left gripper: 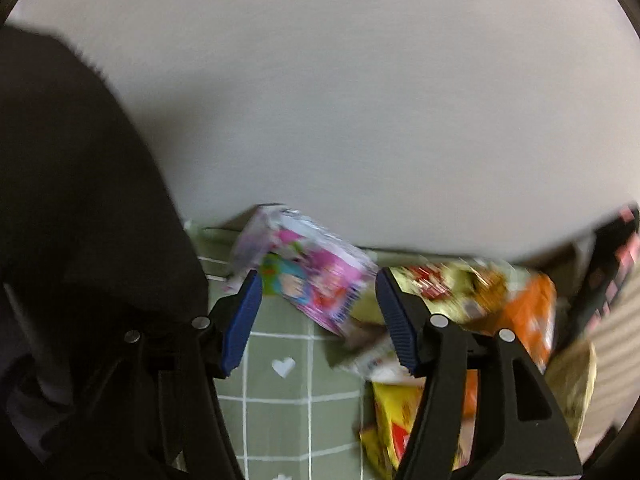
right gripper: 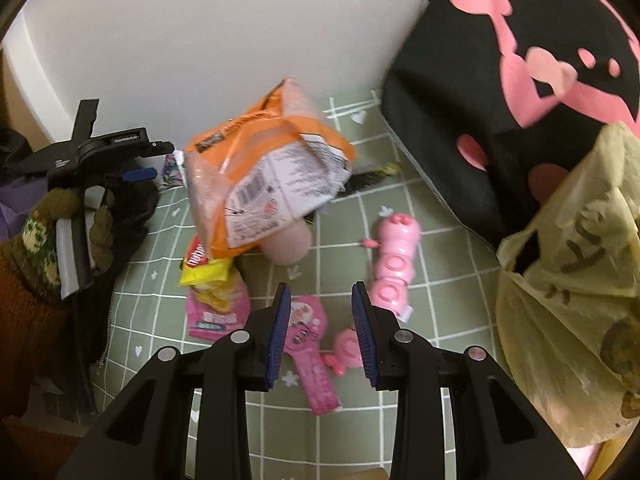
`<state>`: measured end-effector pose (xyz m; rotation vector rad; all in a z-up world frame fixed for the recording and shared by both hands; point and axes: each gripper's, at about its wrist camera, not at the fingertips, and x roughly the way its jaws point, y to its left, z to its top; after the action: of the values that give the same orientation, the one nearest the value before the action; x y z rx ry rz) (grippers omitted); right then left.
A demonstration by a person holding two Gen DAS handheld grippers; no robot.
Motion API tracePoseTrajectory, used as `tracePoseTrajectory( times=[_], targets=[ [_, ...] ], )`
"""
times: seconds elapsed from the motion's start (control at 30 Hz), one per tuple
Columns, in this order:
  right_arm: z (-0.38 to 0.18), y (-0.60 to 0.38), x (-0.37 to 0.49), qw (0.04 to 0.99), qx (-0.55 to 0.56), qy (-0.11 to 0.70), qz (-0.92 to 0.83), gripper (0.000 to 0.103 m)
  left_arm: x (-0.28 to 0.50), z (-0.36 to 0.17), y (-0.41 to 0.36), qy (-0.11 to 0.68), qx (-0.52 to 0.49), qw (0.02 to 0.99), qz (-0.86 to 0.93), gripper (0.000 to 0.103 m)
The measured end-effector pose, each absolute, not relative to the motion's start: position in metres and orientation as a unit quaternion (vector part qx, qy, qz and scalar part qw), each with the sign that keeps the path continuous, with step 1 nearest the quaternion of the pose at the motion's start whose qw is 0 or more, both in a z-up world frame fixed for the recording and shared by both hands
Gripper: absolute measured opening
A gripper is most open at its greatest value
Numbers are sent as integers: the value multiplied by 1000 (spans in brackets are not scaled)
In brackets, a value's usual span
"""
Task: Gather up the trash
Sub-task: 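Move both tools back over the mat toward the orange bag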
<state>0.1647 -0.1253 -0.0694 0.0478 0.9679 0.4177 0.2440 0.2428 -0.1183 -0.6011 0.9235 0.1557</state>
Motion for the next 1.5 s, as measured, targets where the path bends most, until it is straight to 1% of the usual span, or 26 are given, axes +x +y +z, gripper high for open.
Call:
tracePoseTrajectory(
  times=[0.17, 0.3, 0.33, 0.37, 0.43, 0.47, 0.5, 0.53, 0.6, 0.8, 0.97, 1.0, 1.03, 1.1, 1.17, 1.27, 1.3, 1.4, 1.5],
  targets=[
    [-68, -138, 166, 871, 25, 455, 182, 30, 256, -142, 239, 459, -310, 826, 108, 56],
    [-65, -147, 172, 878, 32, 446, 172, 30, 262, -152, 234, 466, -328, 814, 111, 56],
    [-65, -147, 173, 879, 32, 444, 170, 30, 264, -156, 234, 474, -345, 804, 99, 53],
    [-63, -149, 174, 882, 31, 440, 168, 30, 266, -159, 234, 482, -361, 794, 85, 49],
    [-61, -150, 177, 885, 34, 432, 167, 30, 266, -163, 233, 493, -375, 782, 67, 18],
    [-59, -150, 179, 886, 37, 430, 170, 30, 264, -162, 231, 497, -368, 783, 67, 13],
    [-58, -149, 181, 886, 41, 428, 175, 30, 262, -160, 229, 501, -358, 785, 65, 4],
    [-57, -147, 182, 885, 48, 426, 185, 30, 259, -159, 227, 502, -353, 787, 62, 1],
    [-56, -143, 186, 883, 60, 421, 198, 30, 251, -153, 222, 504, -341, 792, 49, 0],
    [-62, -121, 204, 859, 119, 431, 248, 30, 209, -124, 198, 494, -297, 817, 16, 0],
    [-80, -100, 227, 845, 148, 444, 260, 30, 178, -105, 206, 461, -272, 844, 19, 2],
    [-84, -97, 233, 841, 155, 449, 256, 30, 177, -104, 210, 455, -268, 849, 24, 8],
    [-91, -95, 241, 836, 168, 457, 253, 30, 177, -102, 217, 449, -266, 852, 33, 18],
    [-99, -93, 253, 821, 195, 470, 257, 31, 173, -101, 230, 442, -274, 853, 42, 31],
    [-100, -91, 260, 819, 204, 471, 256, 31, 185, -98, 242, 443, -277, 851, 50, 31],
    [-92, -90, 259, 828, 184, 466, 251, 30, 202, -92, 240, 432, -239, 867, 65, 32],
    [-86, -90, 255, 837, 165, 459, 249, 31, 205, -90, 240, 428, -225, 873, 63, 33],
    [-78, -90, 240, 853, 116, 448, 242, 30, 227, -82, 228, 417, -162, 893, 39, 34],
    [-71, -94, 221, 860, 77, 443, 241, 30, 246, -84, 228, 424, -90, 901, 29, 34]
  ],
)
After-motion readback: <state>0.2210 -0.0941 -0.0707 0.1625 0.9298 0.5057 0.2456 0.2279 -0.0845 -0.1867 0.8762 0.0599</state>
